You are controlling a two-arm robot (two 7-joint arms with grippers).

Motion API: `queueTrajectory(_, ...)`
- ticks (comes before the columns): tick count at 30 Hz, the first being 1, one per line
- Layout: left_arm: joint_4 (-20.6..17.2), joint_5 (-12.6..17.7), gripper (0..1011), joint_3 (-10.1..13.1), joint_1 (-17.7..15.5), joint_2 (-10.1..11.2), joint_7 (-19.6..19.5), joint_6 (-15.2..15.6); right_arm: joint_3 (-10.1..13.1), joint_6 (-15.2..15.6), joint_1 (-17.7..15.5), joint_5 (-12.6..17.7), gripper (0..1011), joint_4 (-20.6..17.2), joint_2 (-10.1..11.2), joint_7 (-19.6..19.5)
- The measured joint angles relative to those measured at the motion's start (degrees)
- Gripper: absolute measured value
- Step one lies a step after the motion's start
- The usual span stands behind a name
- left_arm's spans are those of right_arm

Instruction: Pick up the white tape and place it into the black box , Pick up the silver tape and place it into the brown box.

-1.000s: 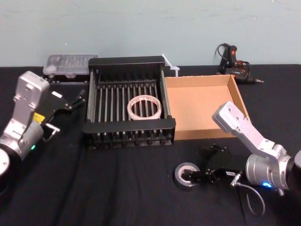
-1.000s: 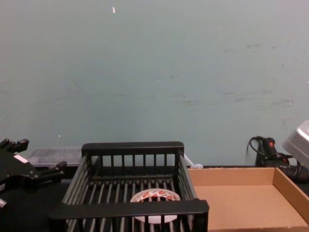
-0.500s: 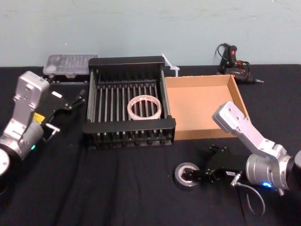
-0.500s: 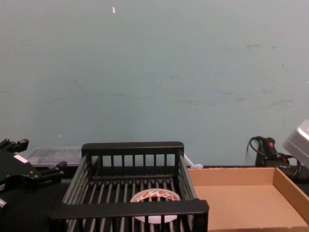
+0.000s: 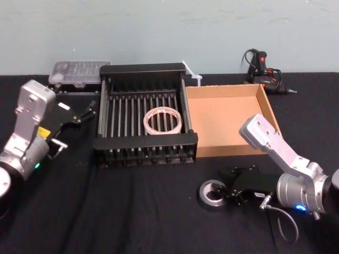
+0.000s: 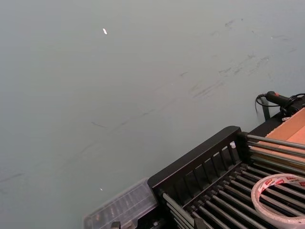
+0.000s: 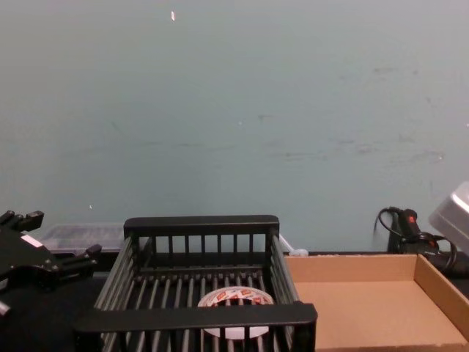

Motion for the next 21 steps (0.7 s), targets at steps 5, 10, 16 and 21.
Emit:
queueTrajectory(5,0.0,0.0,1002,0.0,0.0,0.0,0.0,0.0,0.0,0.0,0.0,0.0,300,0.0,0.0,0.0)
queueTrajectory(10,0.0,0.0,1001,0.0,0.0,0.0,0.0,0.0,0.0,0.0,0.0,0.0,168,0.0,0.0,0.0)
queueTrajectory(16,0.0,0.0,1001,0.0,0.0,0.0,0.0,0.0,0.0,0.0,0.0,0.0,142,0.0,0.0,0.0)
queueTrajectory(21,0.0,0.0,1001,0.0,0.0,0.0,0.0,0.0,0.0,0.0,0.0,0.0,142,0.0,0.0,0.0)
